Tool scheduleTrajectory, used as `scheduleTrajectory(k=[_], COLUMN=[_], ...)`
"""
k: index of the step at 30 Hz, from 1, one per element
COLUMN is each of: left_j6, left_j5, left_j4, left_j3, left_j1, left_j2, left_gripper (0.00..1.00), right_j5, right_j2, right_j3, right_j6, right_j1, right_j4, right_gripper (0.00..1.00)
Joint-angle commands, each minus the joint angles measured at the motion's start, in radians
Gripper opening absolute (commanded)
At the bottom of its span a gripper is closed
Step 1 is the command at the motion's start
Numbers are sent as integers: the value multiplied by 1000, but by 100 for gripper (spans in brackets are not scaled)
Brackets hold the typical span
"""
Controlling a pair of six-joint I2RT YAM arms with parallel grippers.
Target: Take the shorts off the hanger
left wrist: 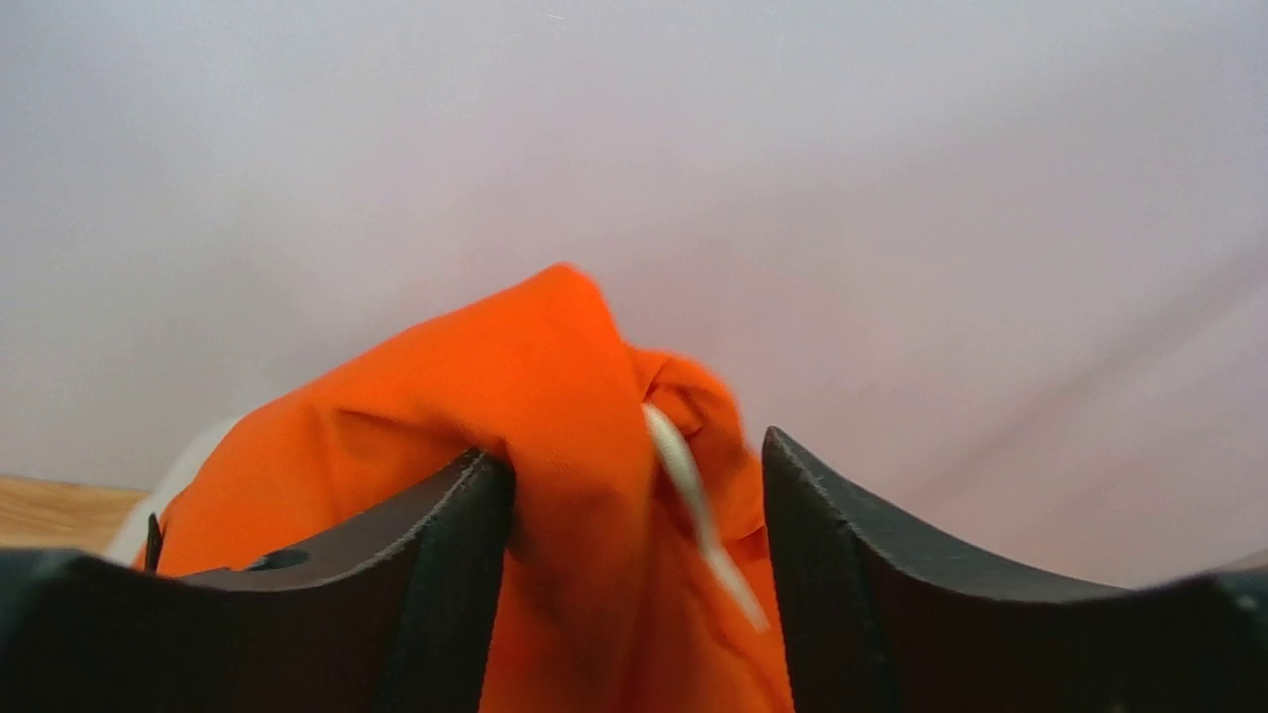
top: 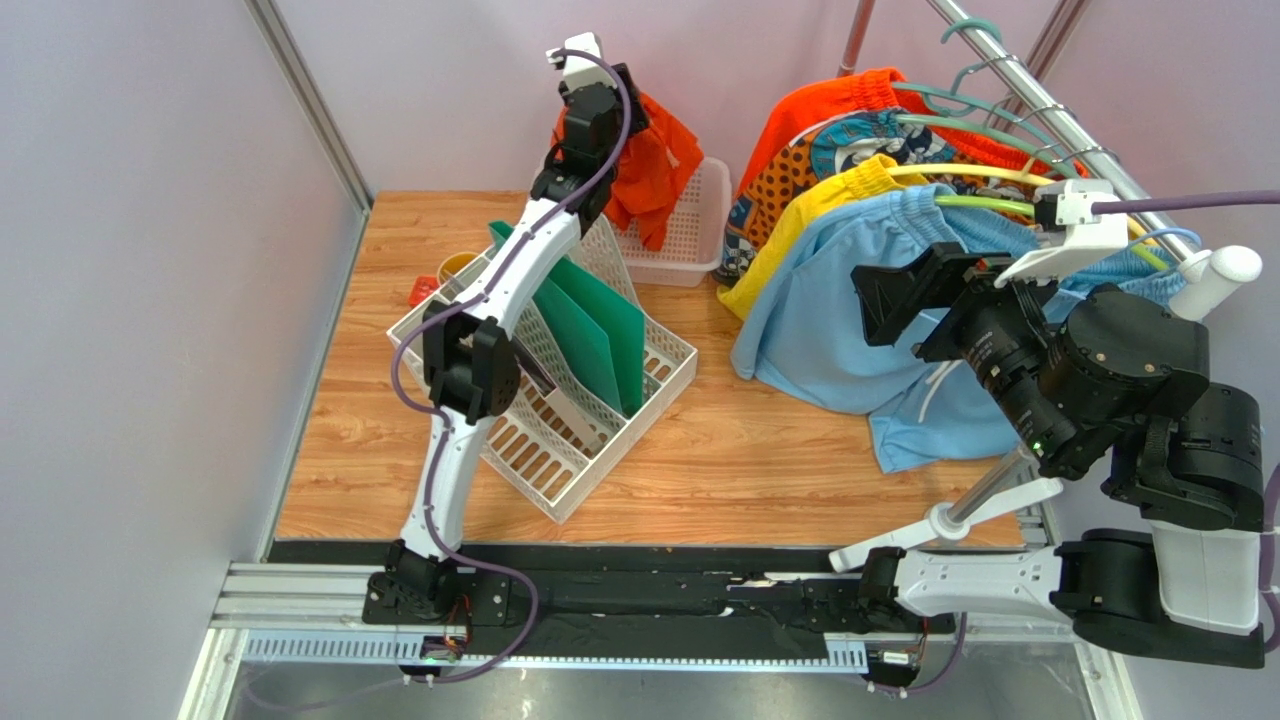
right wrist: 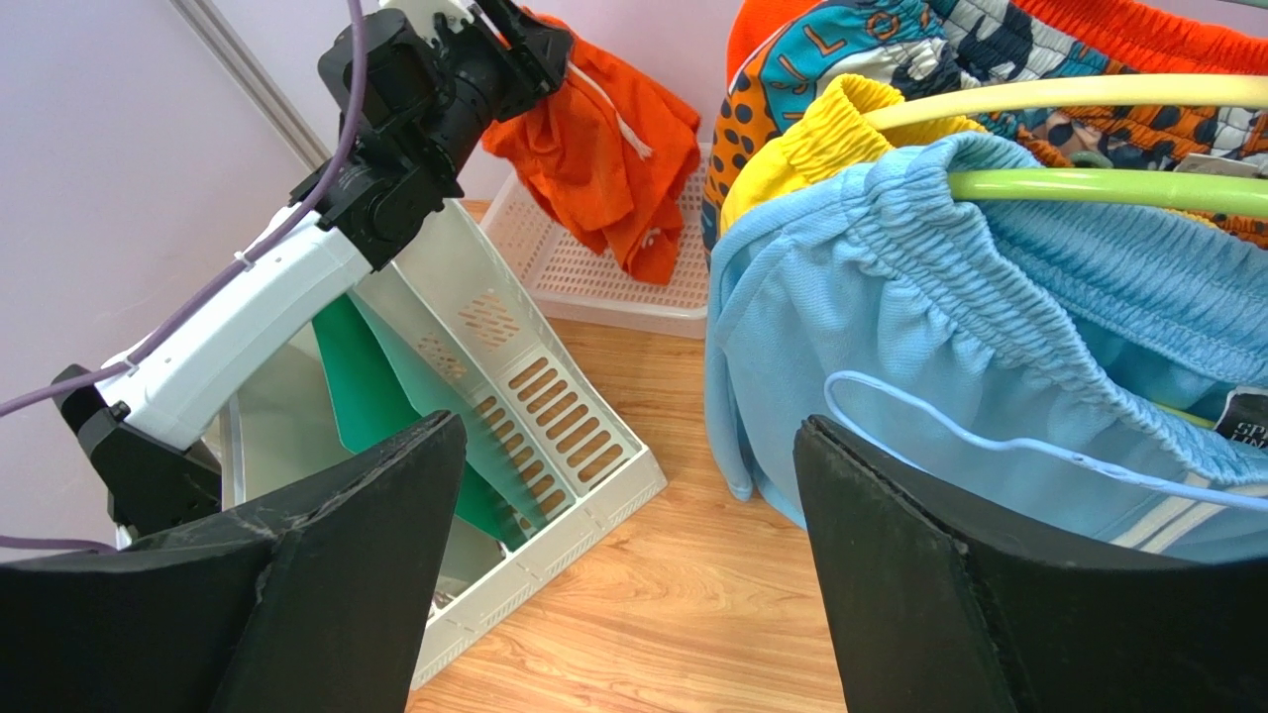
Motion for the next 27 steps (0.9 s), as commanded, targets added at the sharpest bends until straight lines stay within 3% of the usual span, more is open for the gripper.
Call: scheduleTrajectory(k=[1, 4, 15, 20, 27], left_j6=[-41, -43, -8, -28, -153], left_j5=[34, 61, 215, 389, 751], left_j4=[54, 51, -9, -117, -217], left_j3=[52, -8, -59, -71, -187], left_j1=[-3, -3, -3, -3, -10], left_j2=[-40, -89, -264, -353, -546], left_gripper=[72, 81, 80, 77, 71], right_j5=[31, 31, 28, 16, -27], right_j2=[-14, -22, -51, -71, -92], right_j3=[-24, -48, -116, -162, -243], right_j6=[13, 24, 91, 156, 301], right_j1=[4, 4, 4, 4, 4], right_j4=[40, 58, 62, 37, -47], right_gripper=[87, 87, 87, 87, 87])
